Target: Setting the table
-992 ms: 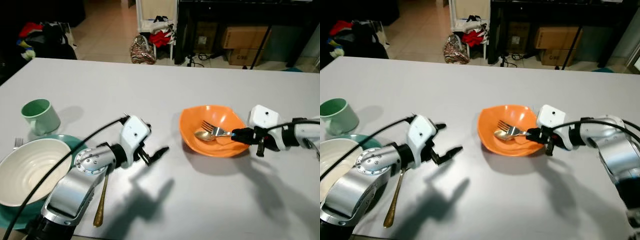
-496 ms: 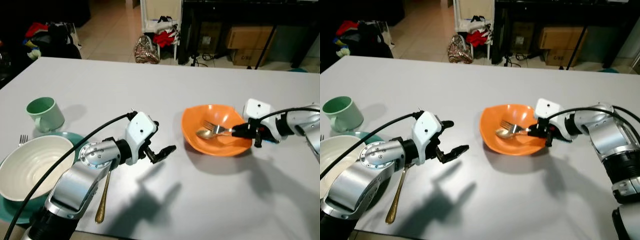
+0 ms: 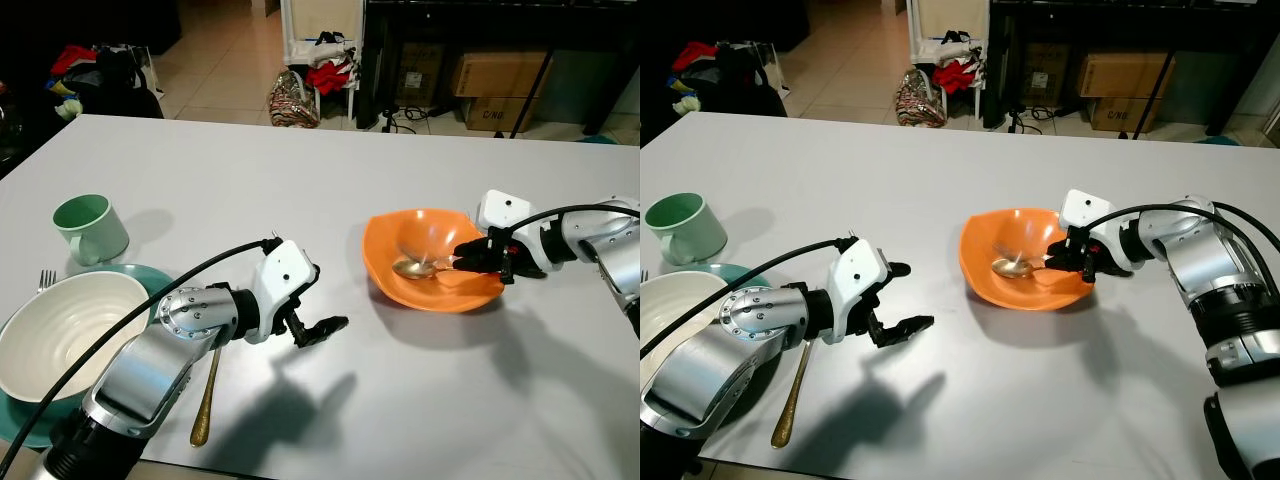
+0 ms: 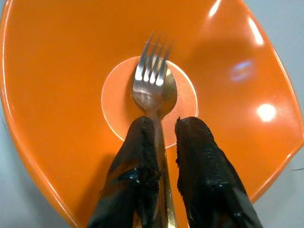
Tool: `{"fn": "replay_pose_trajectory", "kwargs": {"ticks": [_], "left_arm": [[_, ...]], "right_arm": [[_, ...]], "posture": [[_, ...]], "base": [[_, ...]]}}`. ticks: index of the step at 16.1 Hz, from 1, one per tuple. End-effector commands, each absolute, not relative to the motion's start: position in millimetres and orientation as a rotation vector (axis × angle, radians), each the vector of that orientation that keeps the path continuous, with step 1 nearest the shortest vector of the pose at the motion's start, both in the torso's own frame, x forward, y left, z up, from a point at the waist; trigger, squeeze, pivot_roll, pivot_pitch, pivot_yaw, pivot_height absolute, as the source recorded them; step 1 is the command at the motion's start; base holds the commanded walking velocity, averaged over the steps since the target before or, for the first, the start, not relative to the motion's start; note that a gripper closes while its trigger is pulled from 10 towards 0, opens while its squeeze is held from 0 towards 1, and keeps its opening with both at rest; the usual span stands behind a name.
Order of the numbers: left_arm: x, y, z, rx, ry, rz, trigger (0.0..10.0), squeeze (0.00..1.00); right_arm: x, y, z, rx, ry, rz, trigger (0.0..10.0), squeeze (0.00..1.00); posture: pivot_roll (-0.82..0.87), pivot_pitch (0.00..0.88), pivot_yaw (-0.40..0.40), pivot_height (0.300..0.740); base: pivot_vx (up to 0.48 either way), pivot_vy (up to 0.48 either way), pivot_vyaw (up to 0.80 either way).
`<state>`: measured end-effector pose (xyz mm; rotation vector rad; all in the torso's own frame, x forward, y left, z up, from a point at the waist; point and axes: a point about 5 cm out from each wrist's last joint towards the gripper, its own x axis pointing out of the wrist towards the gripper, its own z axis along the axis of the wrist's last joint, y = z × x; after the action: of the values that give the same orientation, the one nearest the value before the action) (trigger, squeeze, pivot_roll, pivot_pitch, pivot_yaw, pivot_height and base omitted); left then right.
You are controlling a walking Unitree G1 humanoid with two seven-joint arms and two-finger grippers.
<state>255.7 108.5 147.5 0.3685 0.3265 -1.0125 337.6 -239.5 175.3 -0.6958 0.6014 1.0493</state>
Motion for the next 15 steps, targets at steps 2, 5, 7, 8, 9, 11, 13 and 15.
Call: {"fn": "replay_pose_trajectory", "kwargs": {"ticks": [2, 5, 7, 8, 9, 11, 13, 15], "left_arm": [[258.8, 108.5, 149.4, 0.390, 0.335, -1.023, 10.0, 0.00], [258.6, 108.5, 149.0, 0.396, 0.340, -1.030, 10.0, 0.00], [259.0, 108.7, 150.3, 0.394, 0.330, -1.028, 10.0, 0.00], [265.2, 110.9, 156.9, 0.376, 0.269, -0.957, 10.0, 0.00], [268.3, 112.4, 160.1, 0.368, 0.240, -0.918, 10.0, 0.00], [276.6, 116.9, 172.4, 0.313, 0.150, -0.801, 10.0, 0.00], [282.0, 123.3, 185.1, 0.256, 0.057, -0.625, 10.0, 0.00], [279.5, 122.7, 191.1, 0.214, 0.017, -0.573, 10.0, 0.00]], "right_arm": [[340.4, -236.9, 182.1, -0.724, 0.587, 1.075, 10.0, 0.88], [340.4, -235.8, 185.6, -0.724, 0.570, 1.086, 10.0, 0.98], [342.5, -236.1, 196.9, -0.721, 0.506, 1.071, 10.0, 1.00], [344.9, -228.1, 220.6, -0.633, 0.313, 1.005, 10.0, 1.00], [344.9, -224.7, 231.5, -0.580, 0.224, 0.964, 10.0, 1.00], [326.8, -196.9, 244.0, -0.433, 0.029, 0.921, 10.0, 1.00], [291.2, -160.3, 232.0, -0.254, -0.123, 0.752, 10.0, 1.00], [276.2, -155.2, 226.2, -0.191, -0.154, 0.641, 10.0, 1.00]], "posture": [[0.03, 0.000, 0.067, 0.740], [0.03, 0.000, 0.072, 0.740], [0.04, 0.000, 0.069, 0.740], [0.04, 0.000, 0.051, 0.740], [0.04, 0.000, 0.051, 0.740], [0.04, 0.000, 0.042, 0.740], [0.01, 0.000, 0.082, 0.740], [0.00, 0.000, 0.105, 0.740]], "base": [[0.000, 0.000, 0.00], [0.000, 0.000, 0.00], [0.000, 0.000, 0.00], [0.000, 0.000, 0.00], [0.000, 0.000, 0.00], [0.000, 0.000, 0.00], [0.000, 0.000, 0.80], [0.000, 0.000, 0.80]]}}
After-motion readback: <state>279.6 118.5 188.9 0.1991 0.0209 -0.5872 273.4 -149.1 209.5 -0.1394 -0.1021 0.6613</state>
